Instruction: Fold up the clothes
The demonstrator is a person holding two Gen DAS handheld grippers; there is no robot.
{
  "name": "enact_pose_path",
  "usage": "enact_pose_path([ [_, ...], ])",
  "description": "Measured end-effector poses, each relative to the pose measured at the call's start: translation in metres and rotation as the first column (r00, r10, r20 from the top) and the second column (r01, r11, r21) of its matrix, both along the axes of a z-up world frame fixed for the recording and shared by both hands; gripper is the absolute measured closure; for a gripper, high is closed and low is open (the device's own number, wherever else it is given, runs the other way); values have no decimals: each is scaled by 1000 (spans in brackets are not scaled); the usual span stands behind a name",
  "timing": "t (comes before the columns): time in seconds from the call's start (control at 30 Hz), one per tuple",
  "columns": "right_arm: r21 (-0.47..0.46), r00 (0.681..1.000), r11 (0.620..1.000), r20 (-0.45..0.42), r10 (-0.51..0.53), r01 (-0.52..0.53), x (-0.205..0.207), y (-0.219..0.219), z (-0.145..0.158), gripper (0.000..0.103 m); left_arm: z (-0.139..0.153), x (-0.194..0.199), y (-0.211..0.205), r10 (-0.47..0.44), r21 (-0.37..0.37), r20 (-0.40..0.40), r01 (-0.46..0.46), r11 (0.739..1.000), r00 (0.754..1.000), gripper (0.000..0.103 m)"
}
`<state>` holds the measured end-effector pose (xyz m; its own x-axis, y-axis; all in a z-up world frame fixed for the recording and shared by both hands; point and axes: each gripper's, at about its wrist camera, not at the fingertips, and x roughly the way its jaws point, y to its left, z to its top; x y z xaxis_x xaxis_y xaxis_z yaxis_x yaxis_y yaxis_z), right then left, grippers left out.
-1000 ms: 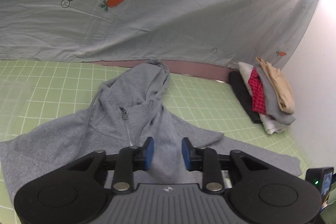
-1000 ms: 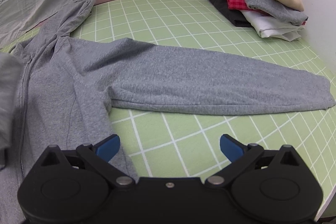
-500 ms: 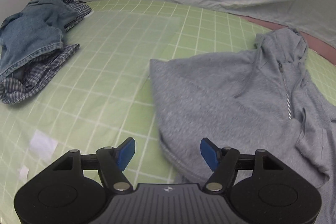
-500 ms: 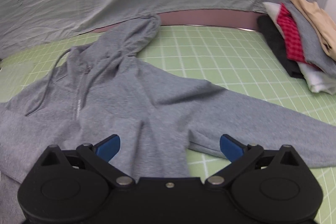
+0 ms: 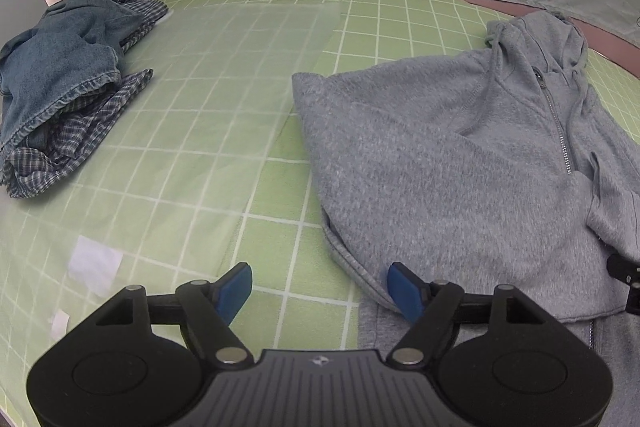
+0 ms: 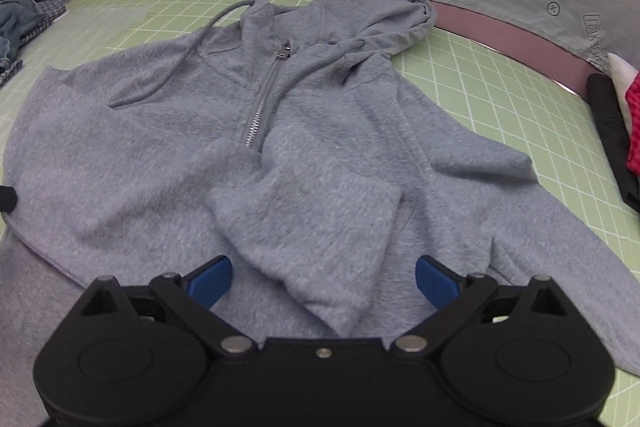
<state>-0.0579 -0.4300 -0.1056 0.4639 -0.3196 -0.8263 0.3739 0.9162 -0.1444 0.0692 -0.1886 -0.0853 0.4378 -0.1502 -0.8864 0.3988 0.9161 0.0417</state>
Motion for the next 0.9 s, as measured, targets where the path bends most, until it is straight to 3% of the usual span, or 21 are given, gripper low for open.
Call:
enact_pose_path([
  [0.03,2,1000,1000,6,-14,14,-1,-4,0,11,1,0,0,2,-4,1,-2,1000,1000,27],
  [0.13,17,999,1000,19,-27,27,-5,-10,2,32,3,2,2,17,-19,7,-17,1000,1000,27],
  [0.23,28,998,999,44,-35,34,-9,-13,5,60,3,2,2,23,-21,7,-23,1000,1000,27],
  [0.27,22,997,998,58,-53,52,-11,-15,8,77,3,2,2,24,-21,6,-24,1000,1000,27],
  [0.37,-12,981,989,131,-142,145,-20,-26,22,89,3,1,3,28,-21,2,-28,999,1000,27],
  [0.5,-32,922,946,236,-305,321,-46,-53,39,89,4,2,3,33,-41,0,-33,999,999,26],
  [0.63,35,854,880,225,-469,474,-68,-84,34,88,2,1,-1,18,0,6,-18,1000,1000,26],
  [0.8,182,824,836,158,-544,517,-80,-100,13,69,-1,3,-5,-9,0,-3,9,1000,1000,26],
  [0.9,234,807,816,161,-568,528,-81,-106,9,60,-2,4,-10,-32,11,1,32,999,999,26],
])
